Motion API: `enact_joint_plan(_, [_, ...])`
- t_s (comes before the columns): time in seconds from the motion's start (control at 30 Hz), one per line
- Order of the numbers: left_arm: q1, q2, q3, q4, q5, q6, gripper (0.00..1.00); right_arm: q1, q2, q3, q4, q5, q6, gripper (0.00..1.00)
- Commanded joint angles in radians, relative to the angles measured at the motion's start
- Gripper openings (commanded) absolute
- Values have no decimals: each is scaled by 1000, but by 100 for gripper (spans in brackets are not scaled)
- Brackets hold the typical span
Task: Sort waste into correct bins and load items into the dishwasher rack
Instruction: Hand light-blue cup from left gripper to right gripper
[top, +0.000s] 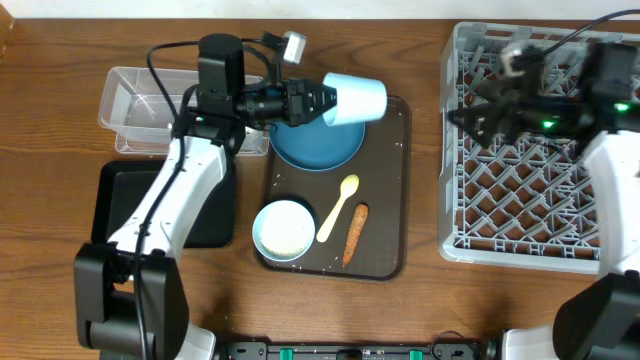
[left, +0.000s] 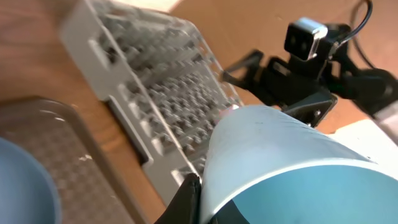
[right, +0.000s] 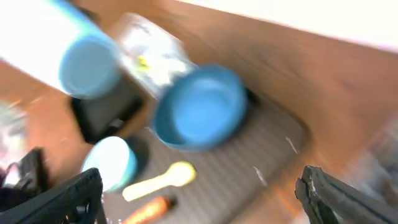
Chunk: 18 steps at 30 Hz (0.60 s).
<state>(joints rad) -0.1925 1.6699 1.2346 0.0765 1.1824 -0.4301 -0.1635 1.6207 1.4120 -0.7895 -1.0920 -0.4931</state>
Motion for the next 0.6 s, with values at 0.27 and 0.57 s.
enact_joint_plan(0.27, [-36,7,13,43,148,-53,6,233,3,-37,201,-233,-81,98])
enact_joint_plan(0.57, [-38,7,13,117,190,-125,6,307,3,-37,256,-233,-80,96])
